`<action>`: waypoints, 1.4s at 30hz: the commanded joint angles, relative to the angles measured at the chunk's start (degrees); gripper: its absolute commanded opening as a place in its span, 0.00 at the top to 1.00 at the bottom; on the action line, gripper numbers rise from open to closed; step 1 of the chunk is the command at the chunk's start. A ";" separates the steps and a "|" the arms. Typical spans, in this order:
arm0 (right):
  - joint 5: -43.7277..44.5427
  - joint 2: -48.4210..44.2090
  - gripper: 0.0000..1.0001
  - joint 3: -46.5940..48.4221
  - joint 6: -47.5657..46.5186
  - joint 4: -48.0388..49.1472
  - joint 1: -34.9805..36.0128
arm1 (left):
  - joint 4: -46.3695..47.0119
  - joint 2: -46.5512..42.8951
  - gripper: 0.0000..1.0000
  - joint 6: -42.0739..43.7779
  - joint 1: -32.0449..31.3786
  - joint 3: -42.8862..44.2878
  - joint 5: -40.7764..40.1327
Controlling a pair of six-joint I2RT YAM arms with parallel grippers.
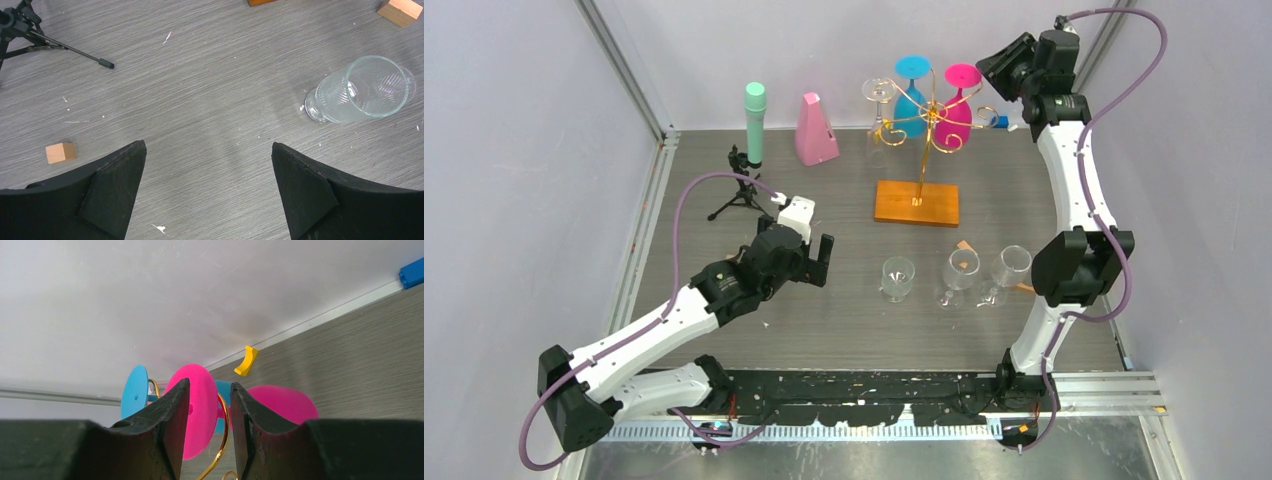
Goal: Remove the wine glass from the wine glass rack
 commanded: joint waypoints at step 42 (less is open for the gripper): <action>6.97 -8.77 1.00 -11.61 11.84 18.17 1.33 | 1.46 -0.71 0.00 -0.14 0.23 0.16 -1.39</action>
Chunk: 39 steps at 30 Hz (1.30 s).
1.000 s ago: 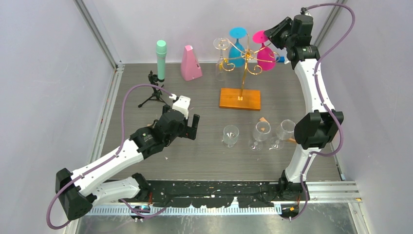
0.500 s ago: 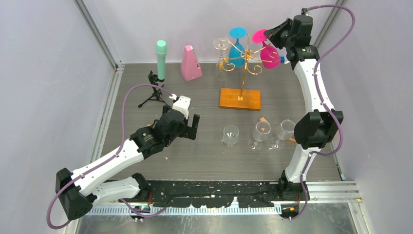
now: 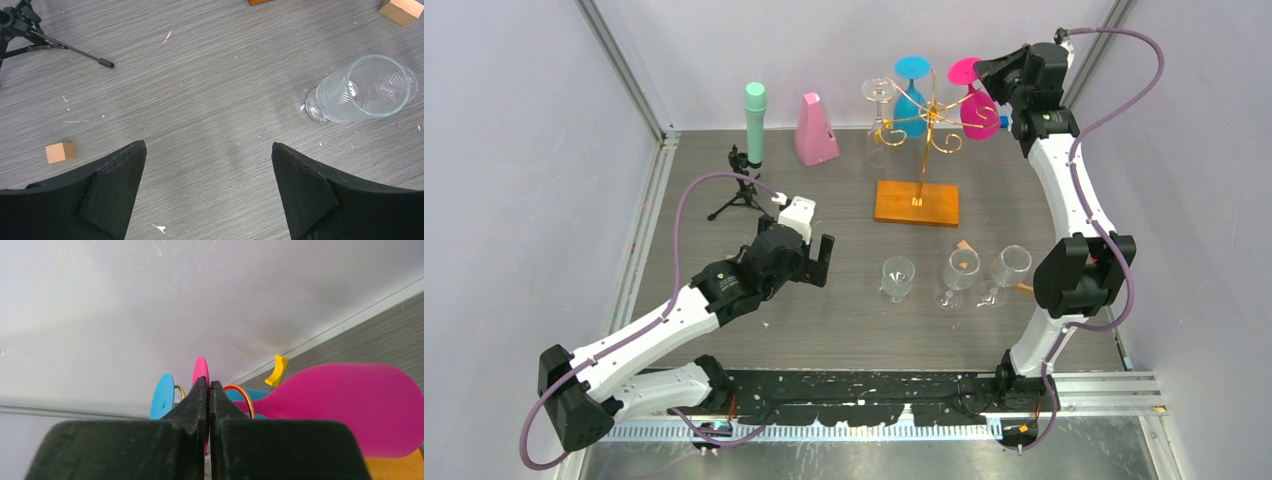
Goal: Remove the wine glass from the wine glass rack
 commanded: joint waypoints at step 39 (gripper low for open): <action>-3.54 -0.38 1.00 -0.24 7.31 17.96 3.29 | 1.06 -1.21 0.00 -0.68 0.25 0.13 -1.24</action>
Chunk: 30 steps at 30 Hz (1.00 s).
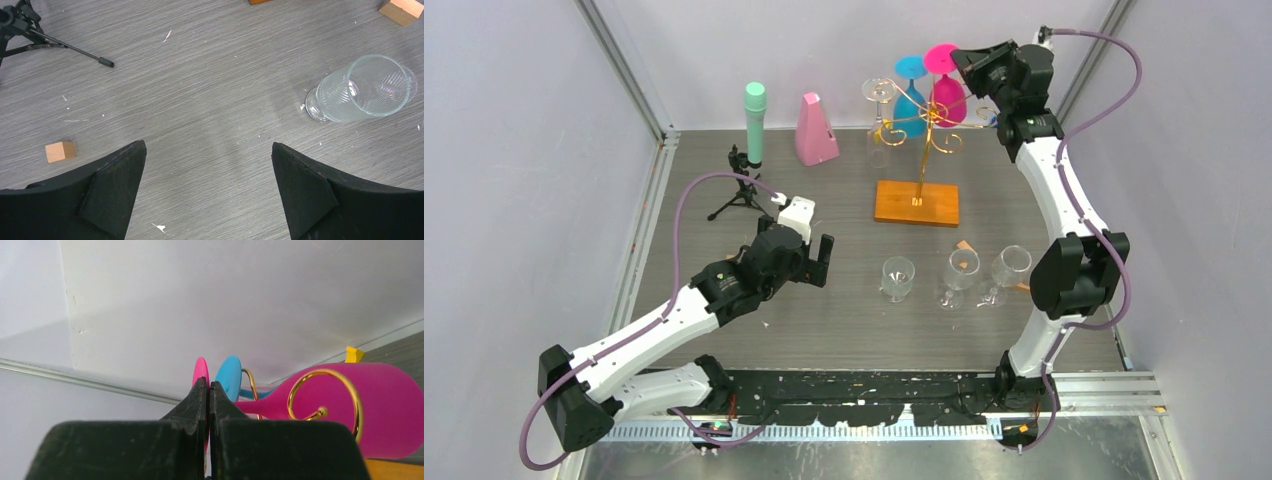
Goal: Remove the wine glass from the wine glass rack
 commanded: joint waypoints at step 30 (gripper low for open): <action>32.22 -28.53 1.00 -16.07 -8.70 -2.84 -2.23 | 1.80 -2.79 0.00 -3.49 0.25 1.19 0.09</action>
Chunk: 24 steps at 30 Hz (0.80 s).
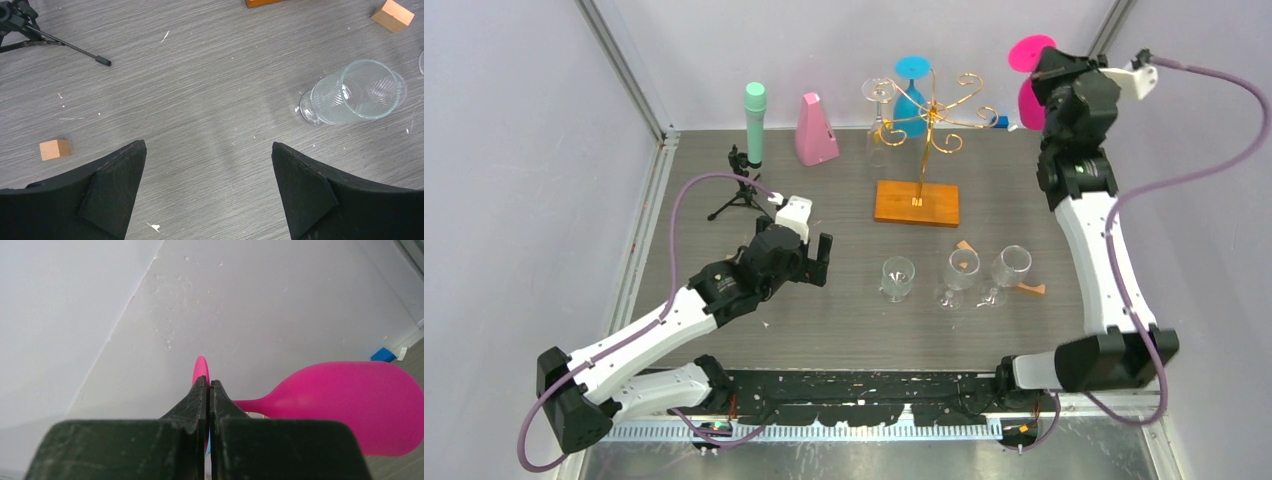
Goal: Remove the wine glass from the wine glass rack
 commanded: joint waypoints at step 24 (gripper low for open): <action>-41.45 -37.57 1.00 -25.67 27.76 -6.69 6.46 | 16.13 -1.39 0.00 -20.74 9.26 5.30 42.81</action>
